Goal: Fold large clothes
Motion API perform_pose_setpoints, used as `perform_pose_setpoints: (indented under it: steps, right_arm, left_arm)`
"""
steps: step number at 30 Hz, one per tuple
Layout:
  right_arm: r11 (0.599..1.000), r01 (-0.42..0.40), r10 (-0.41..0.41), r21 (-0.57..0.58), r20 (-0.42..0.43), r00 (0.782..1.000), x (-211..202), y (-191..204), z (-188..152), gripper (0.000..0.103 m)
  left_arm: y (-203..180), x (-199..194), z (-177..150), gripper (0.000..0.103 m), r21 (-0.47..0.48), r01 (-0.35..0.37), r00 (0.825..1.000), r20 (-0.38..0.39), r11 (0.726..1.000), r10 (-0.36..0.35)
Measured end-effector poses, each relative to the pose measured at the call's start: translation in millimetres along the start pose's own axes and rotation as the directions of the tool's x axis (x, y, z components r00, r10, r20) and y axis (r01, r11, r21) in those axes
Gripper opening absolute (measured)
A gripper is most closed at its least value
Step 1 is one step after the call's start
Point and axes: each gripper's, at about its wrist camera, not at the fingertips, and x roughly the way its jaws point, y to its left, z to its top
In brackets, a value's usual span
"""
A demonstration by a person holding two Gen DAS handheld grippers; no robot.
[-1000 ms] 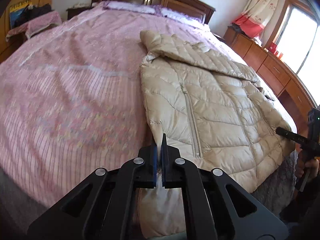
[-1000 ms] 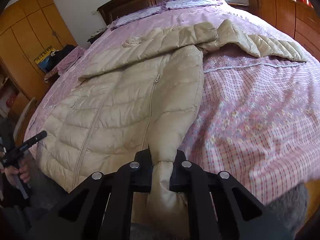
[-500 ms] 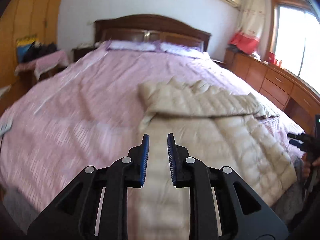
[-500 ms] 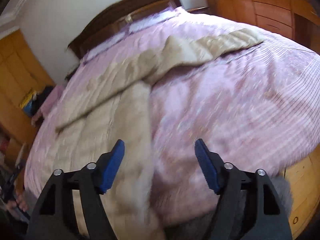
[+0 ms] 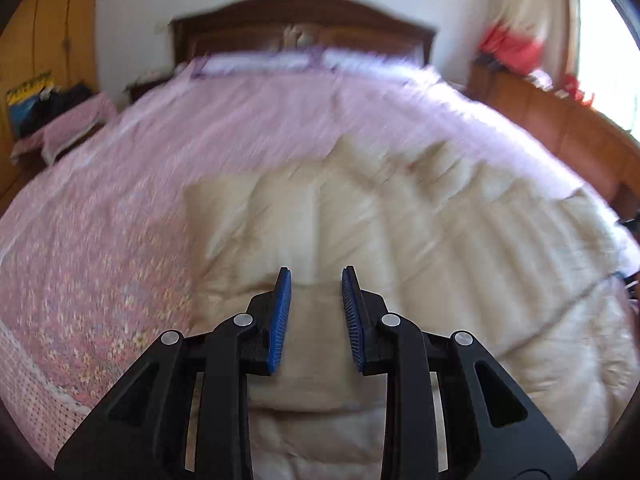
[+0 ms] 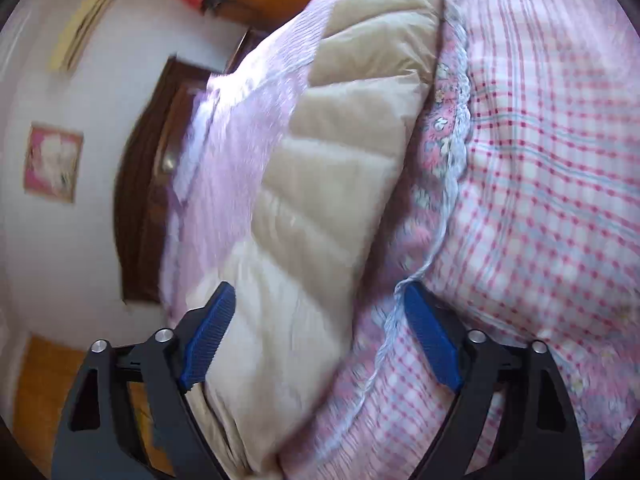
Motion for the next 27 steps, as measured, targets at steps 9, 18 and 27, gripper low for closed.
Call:
perform_pose_setpoints:
  steps: [9, 18, 27]
  right_arm:
    - [0.985, 0.028, -0.016, -0.169, 0.071, 0.997, -6, 14, 26, 0.005]
    - [0.947, 0.12, -0.079, -0.297, 0.145, 0.986, -13, 38, 24, 0.005]
    - [0.545, 0.382, -0.034, -0.746, 0.435, 0.9, -54, 158, -96, 0.004]
  left_arm:
    - [38, 26, -4, 0.019, -0.055, -0.168, 0.981, -0.107, 0.984, 0.161]
    - [42, 32, -3, 0.017, -0.064, -0.083, 0.993, -0.091, 0.994, 0.078]
    - [42, 30, -11, 0.017, -0.062, -0.065, 0.997, -0.046, 0.996, 0.062]
